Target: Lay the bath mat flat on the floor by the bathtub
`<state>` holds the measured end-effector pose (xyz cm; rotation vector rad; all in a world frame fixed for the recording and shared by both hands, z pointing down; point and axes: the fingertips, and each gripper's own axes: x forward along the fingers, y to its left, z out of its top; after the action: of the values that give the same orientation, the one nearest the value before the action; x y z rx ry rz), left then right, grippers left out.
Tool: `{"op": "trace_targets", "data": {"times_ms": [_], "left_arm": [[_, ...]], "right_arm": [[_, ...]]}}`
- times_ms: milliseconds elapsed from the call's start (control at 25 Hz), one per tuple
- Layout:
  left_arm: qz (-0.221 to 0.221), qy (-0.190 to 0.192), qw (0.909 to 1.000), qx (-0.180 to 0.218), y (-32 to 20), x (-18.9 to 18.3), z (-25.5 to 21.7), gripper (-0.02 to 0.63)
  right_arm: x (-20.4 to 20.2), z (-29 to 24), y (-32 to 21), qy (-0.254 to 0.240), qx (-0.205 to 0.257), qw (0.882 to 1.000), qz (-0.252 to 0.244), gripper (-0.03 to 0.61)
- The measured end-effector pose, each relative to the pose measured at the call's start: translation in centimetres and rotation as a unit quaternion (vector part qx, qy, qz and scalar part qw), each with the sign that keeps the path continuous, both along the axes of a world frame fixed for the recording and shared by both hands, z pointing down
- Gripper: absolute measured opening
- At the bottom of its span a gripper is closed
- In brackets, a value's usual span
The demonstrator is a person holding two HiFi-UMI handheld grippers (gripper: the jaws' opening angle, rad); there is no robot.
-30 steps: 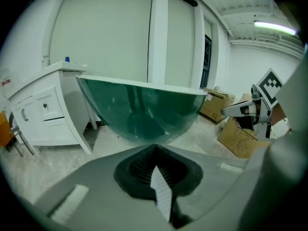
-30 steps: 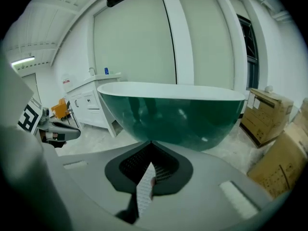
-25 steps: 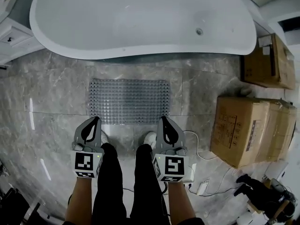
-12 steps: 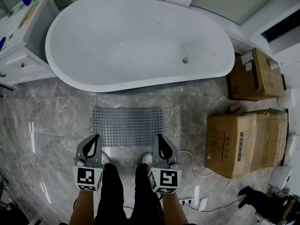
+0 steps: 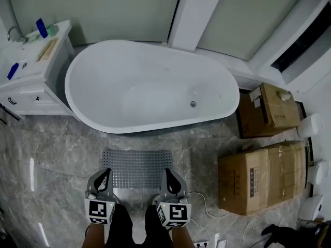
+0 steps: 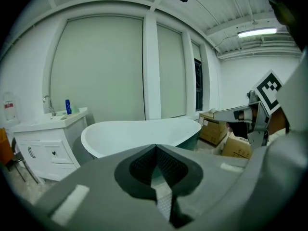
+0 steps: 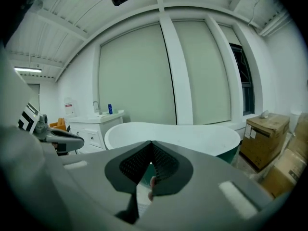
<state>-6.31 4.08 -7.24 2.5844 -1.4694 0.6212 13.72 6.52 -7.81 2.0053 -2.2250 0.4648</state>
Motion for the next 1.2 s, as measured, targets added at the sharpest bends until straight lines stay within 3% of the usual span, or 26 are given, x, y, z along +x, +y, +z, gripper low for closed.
{"op": "trace_targets", "data": {"times_ms": [400, 600, 1200], "left_arm": [[-0.001, 0.011, 0.9995, 0.029, -0.2, 0.1, -6.6, 0.005], [0.014, -0.021, 0.9963, 0.082, -0.4, -0.2, -10.2, 0.005], [-0.011, 0.026, 0.9917, 0.126, 0.6, -1.6, -17.5, 0.005]], "right_arm": [[-0.1, -6.8, -0.2, 0.007, 0.049, 0.999, -0.014, 0.026], [0.3, -9.9, -0.2, -0.014, 0.076, 0.997, -0.017, 0.027], [-0.4, -17.3, 1.0, 0.005, 0.153, 0.987, -0.038, 0.026]]}}
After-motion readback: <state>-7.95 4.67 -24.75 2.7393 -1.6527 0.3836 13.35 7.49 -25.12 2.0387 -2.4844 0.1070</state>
